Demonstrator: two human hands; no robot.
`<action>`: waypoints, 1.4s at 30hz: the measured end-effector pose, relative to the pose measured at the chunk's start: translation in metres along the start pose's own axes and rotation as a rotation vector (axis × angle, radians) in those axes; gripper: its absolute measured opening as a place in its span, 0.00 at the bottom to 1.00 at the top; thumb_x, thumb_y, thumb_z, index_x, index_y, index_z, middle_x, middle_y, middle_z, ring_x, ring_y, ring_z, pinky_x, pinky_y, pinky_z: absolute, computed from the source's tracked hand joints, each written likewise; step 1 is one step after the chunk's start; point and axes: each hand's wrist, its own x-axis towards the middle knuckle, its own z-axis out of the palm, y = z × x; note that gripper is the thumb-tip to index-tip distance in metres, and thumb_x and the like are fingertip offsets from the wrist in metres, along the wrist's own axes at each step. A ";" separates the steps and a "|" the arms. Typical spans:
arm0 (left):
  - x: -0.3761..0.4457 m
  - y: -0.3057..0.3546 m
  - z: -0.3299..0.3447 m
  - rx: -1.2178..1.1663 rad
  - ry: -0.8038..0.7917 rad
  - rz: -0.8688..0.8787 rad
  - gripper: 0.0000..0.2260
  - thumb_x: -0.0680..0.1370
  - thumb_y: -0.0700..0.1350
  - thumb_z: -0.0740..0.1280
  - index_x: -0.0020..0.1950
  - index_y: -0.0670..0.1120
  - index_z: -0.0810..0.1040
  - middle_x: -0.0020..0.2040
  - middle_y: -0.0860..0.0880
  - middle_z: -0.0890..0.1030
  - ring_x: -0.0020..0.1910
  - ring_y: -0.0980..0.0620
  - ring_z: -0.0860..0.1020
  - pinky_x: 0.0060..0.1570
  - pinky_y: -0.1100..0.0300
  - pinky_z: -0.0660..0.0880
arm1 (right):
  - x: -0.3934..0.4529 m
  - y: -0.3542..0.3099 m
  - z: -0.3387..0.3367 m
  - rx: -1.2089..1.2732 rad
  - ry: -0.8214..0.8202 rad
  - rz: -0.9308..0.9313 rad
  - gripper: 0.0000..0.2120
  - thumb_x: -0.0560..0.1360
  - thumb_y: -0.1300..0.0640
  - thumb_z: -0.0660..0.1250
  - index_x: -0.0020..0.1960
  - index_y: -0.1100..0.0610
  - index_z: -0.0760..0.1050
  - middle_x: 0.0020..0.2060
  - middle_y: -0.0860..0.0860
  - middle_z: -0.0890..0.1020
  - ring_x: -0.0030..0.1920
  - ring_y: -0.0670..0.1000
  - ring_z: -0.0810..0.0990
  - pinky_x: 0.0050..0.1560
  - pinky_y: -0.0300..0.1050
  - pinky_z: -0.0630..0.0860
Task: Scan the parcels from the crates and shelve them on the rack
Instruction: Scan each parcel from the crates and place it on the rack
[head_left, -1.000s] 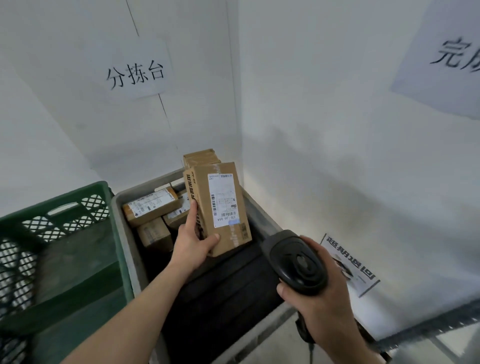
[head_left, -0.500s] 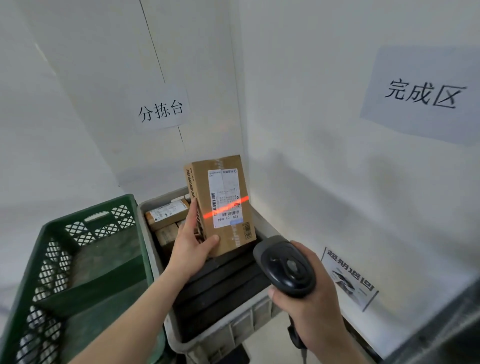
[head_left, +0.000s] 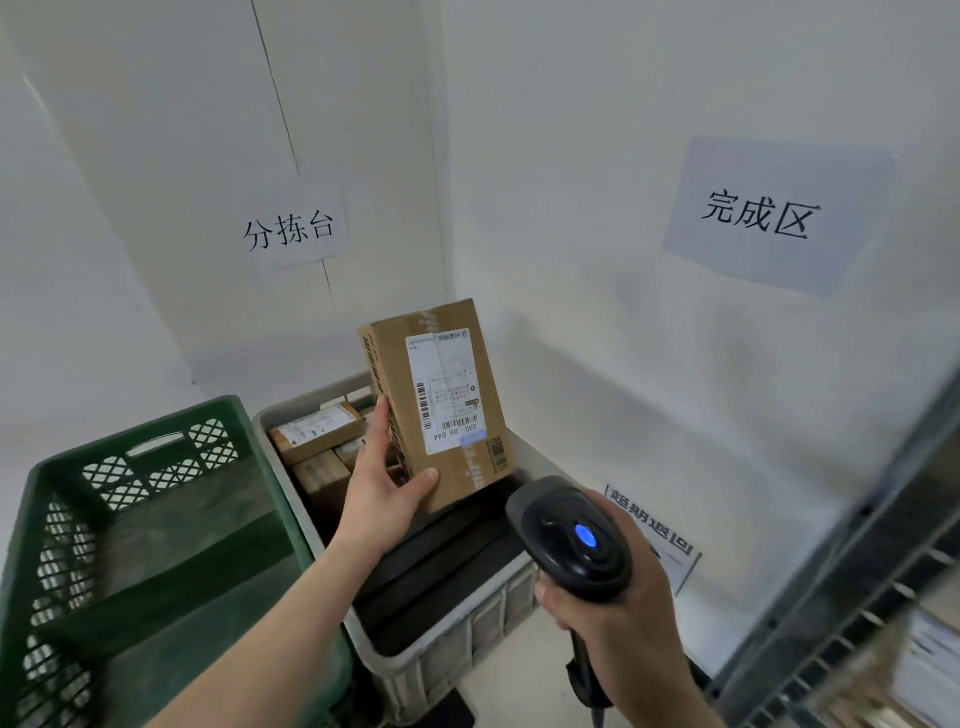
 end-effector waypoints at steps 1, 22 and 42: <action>-0.002 0.000 -0.003 -0.010 -0.014 0.012 0.49 0.75 0.42 0.75 0.73 0.80 0.45 0.75 0.54 0.69 0.73 0.49 0.70 0.66 0.37 0.74 | -0.006 -0.001 0.003 -0.008 0.018 -0.001 0.32 0.58 0.65 0.76 0.55 0.37 0.80 0.46 0.50 0.86 0.42 0.49 0.85 0.44 0.51 0.79; -0.110 0.043 0.080 -0.402 -0.886 -0.175 0.40 0.76 0.39 0.74 0.75 0.71 0.59 0.58 0.43 0.80 0.54 0.42 0.83 0.41 0.46 0.83 | -0.161 -0.010 -0.040 -0.293 0.653 0.098 0.36 0.61 0.63 0.80 0.64 0.40 0.75 0.53 0.31 0.81 0.55 0.34 0.79 0.54 0.31 0.74; -0.378 0.161 0.239 -0.275 -1.362 -0.013 0.33 0.79 0.39 0.70 0.76 0.66 0.63 0.61 0.50 0.81 0.54 0.46 0.84 0.45 0.47 0.84 | -0.406 -0.036 -0.204 -0.184 1.216 0.091 0.34 0.63 0.72 0.78 0.61 0.44 0.79 0.51 0.44 0.85 0.52 0.46 0.83 0.59 0.61 0.80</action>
